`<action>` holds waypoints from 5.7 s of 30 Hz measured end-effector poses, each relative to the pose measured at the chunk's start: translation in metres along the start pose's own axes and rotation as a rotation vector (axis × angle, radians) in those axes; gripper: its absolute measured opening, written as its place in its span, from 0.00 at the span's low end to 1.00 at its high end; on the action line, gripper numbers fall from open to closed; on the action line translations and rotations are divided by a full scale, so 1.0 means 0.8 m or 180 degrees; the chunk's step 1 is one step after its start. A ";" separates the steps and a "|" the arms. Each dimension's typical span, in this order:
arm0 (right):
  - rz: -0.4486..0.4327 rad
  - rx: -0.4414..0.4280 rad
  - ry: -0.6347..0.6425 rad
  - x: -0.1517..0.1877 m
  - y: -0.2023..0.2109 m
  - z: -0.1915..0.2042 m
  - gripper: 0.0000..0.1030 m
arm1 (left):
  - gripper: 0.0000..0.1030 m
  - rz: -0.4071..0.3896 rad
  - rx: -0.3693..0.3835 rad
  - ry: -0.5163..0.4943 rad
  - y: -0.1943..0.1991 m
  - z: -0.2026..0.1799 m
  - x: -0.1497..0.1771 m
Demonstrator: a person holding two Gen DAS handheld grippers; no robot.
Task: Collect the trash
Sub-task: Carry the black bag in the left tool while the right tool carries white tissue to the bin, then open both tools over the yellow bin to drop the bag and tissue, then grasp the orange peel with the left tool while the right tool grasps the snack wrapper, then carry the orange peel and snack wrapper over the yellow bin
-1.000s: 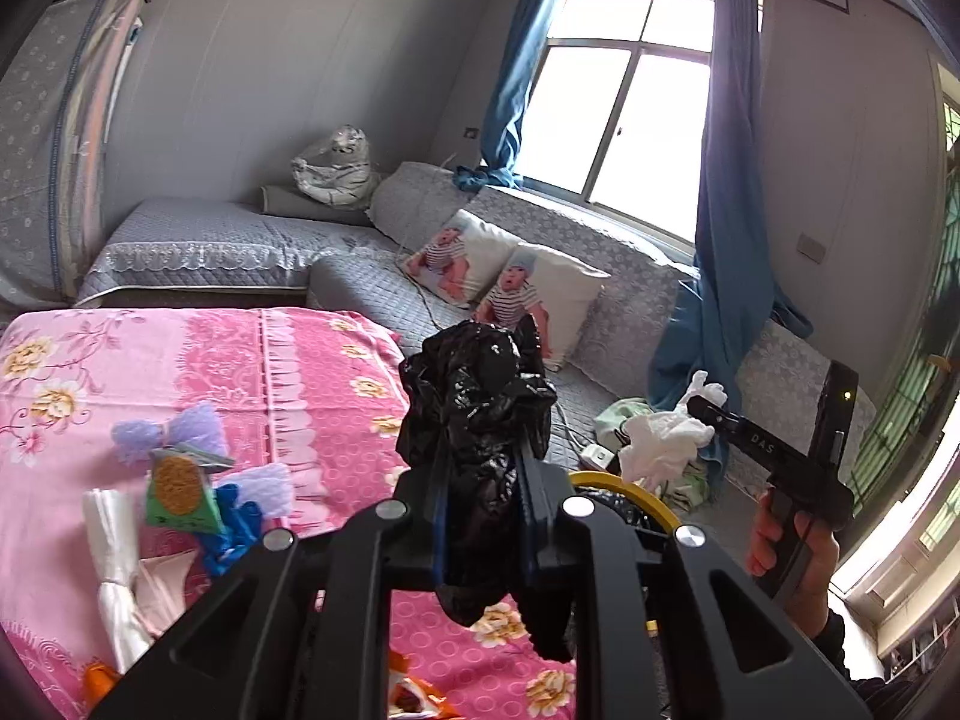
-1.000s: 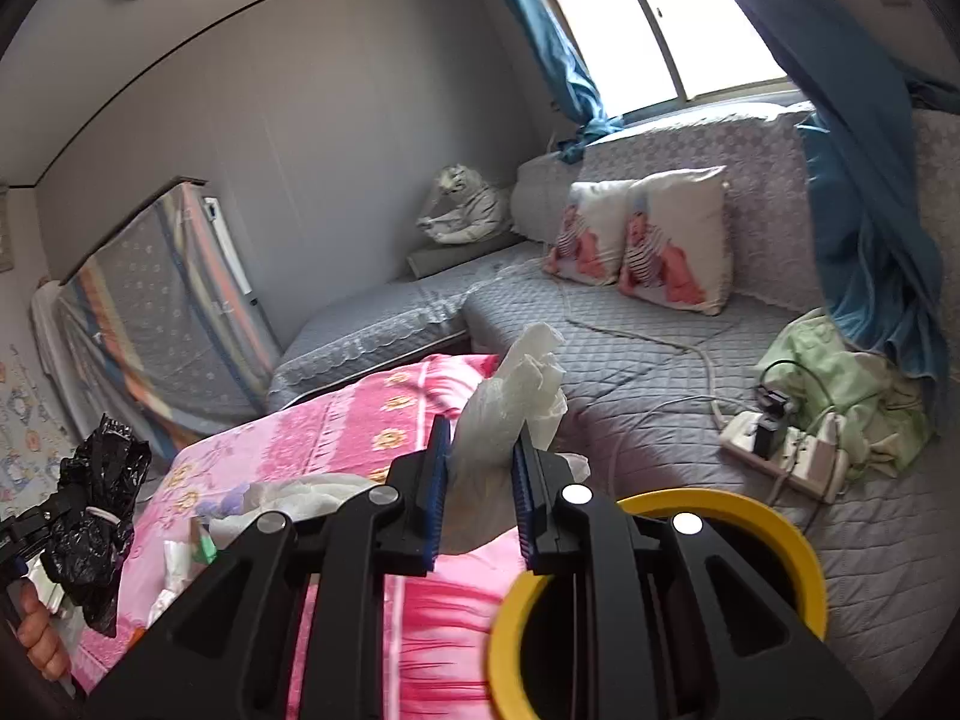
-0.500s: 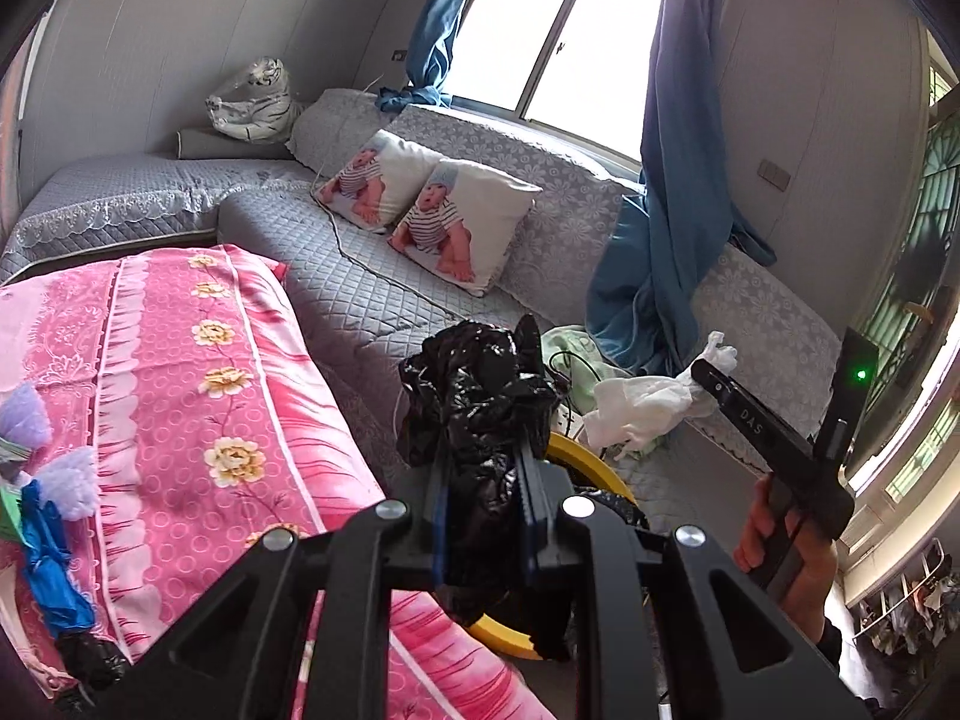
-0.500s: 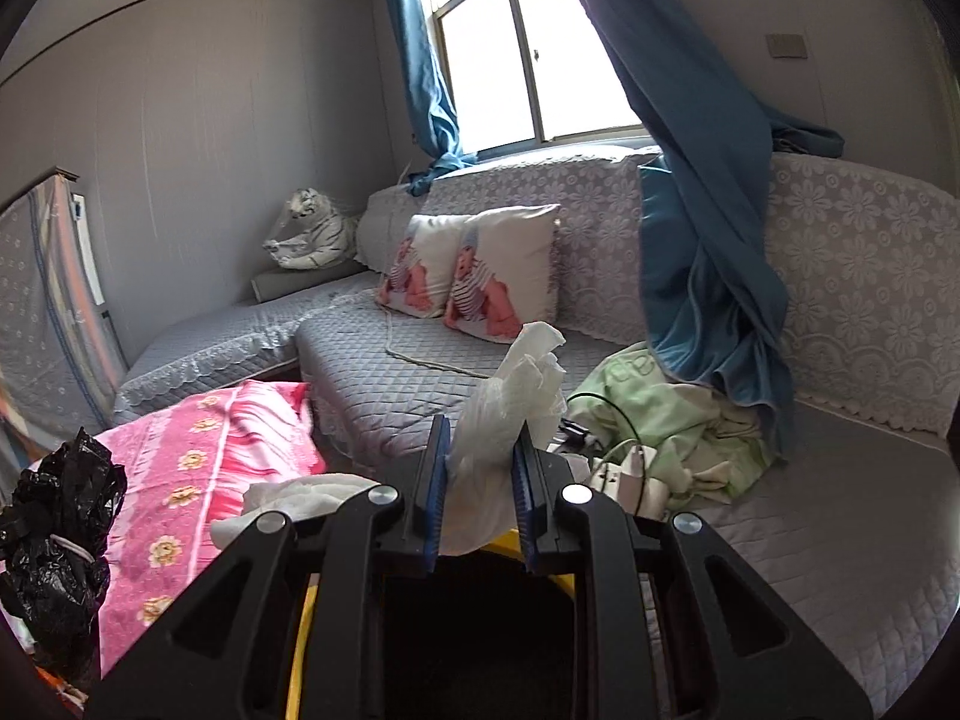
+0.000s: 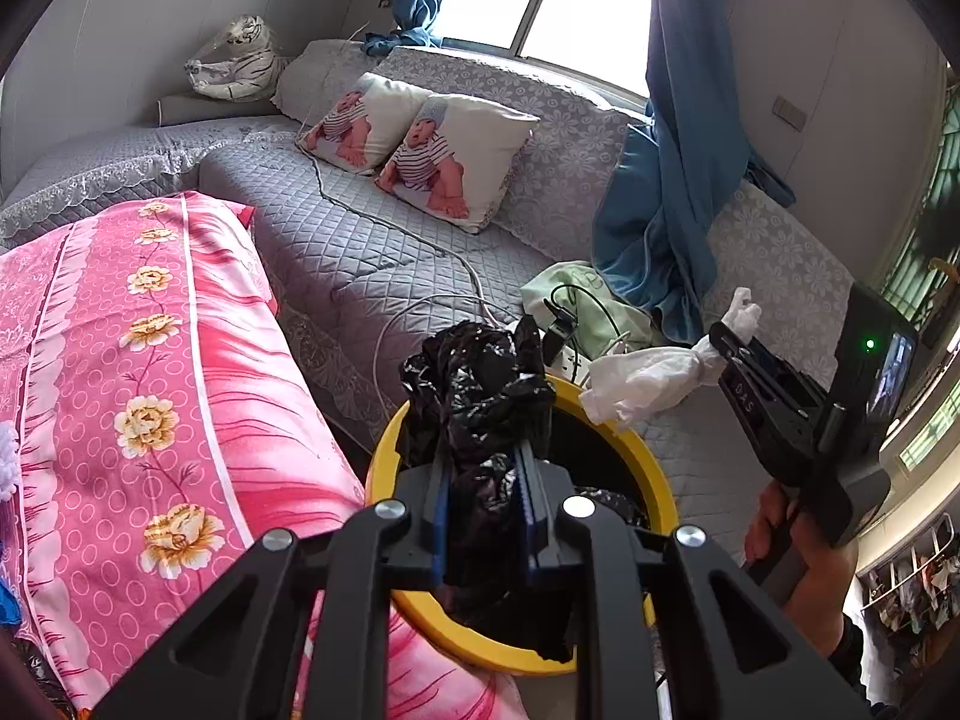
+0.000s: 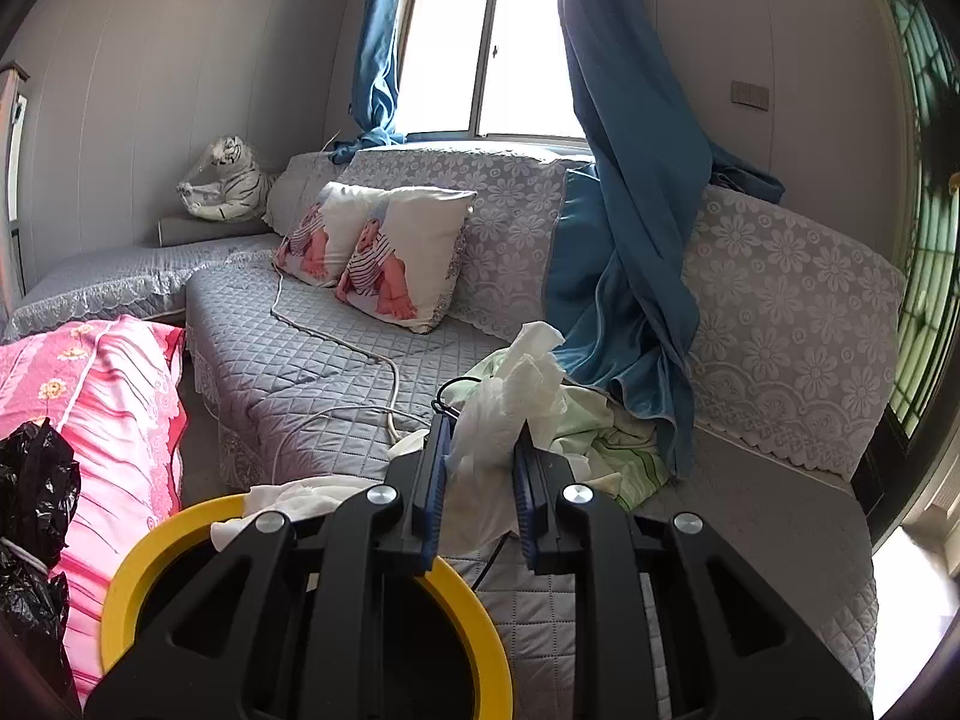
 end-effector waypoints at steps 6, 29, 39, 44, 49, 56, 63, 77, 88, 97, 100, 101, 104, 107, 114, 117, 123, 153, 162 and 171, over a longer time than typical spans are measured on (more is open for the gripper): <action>0.0137 -0.0015 0.0114 0.010 -0.015 0.014 0.19 | 0.16 0.0132 -0.0134 -0.0118 -0.027 -0.016 0.006; 0.0251 -0.0020 0.0026 0.018 -0.029 0.006 0.43 | 0.53 0.0054 -0.0259 0.0198 -0.013 0.005 0.013; -0.0273 -0.1067 -0.0237 -0.020 0.077 0.031 0.47 | 0.64 -0.0787 -0.0568 0.0360 0.147 0.063 -0.017; -0.0389 -0.1973 -0.0127 -0.032 0.131 0.090 0.56 | 0.75 -0.1093 -0.0926 0.0332 0.241 0.123 0.000; -0.0282 -0.2794 0.0088 -0.026 0.172 0.161 0.61 | 0.86 -0.1197 -0.1455 0.0332 0.317 0.191 0.037; -0.0123 -0.3455 0.0530 0.009 0.219 0.248 0.67 | 0.92 -0.1258 -0.1967 0.0563 0.394 0.270 0.110; 0.0089 -0.3769 0.0946 0.066 0.257 0.304 0.71 | 0.92 -0.1119 -0.2025 0.0880 0.417 0.321 0.186; 0.0065 -0.3837 0.1688 0.136 0.314 0.375 0.72 | 0.92 -0.0700 -0.1895 0.0954 0.376 0.345 0.250; 0.0126 -0.3985 0.1877 0.143 0.310 0.420 0.72 | 0.92 -0.0450 -0.1868 0.1039 0.347 0.365 0.258; 0.0145 -0.4014 0.1949 0.143 0.304 0.444 0.71 | 0.92 -0.0344 -0.1821 0.1119 0.330 0.382 0.252; 0.0186 -0.4029 0.1981 0.143 0.300 0.452 0.70 | 0.92 -0.0307 -0.1794 0.1156 0.322 0.387 0.251; 0.0194 -0.4034 0.1986 0.143 0.299 0.453 0.69 | 0.90 -0.0301 -0.1791 0.1174 0.320 0.389 0.251; 0.0232 -0.4066 0.2018 0.144 0.297 0.457 0.64 | 0.81 -0.0245 -0.1768 0.1204 0.313 0.394 0.252; 0.0311 -0.4080 0.2070 0.148 0.292 0.462 0.53 | 0.75 -0.0158 -0.1746 0.1221 0.303 0.400 0.256; 0.0400 -0.4062 0.2093 0.151 0.285 0.461 0.31 | 0.43 -0.0111 -0.1737 0.1259 0.300 0.404 0.259; 0.0402 -0.4051 0.2087 0.151 0.283 0.459 0.26 | 0.41 -0.0102 -0.1753 0.1263 0.300 0.403 0.261; 0.0325 -0.4063 0.2024 0.146 0.288 0.448 0.22 | 0.37 -0.0163 -0.1653 0.1384 0.312 0.403 0.261; 0.0112 -0.3823 0.1231 0.076 0.287 0.359 0.22 | 0.37 -0.0924 -0.1665 0.1015 0.405 0.298 0.212; -0.0038 -0.3577 0.1007 0.046 0.274 0.320 0.22 | 0.37 -0.0986 -0.1334 0.0649 0.384 0.239 0.157; -0.0263 -0.3194 0.0783 0.005 0.252 0.260 0.22 | 0.37 -0.1021 -0.1040 0.0265 0.348 0.175 0.087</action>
Point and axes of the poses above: each gripper's, at about its wrist camera, not at the fingertips, and y roughly against the way its jaws point, z to its left, x to its underside, the point moved 3 cm from there along -y, roughly the way its jaws point, and after that the axes turned 5 degrees about -x, right-handed, at the moved point
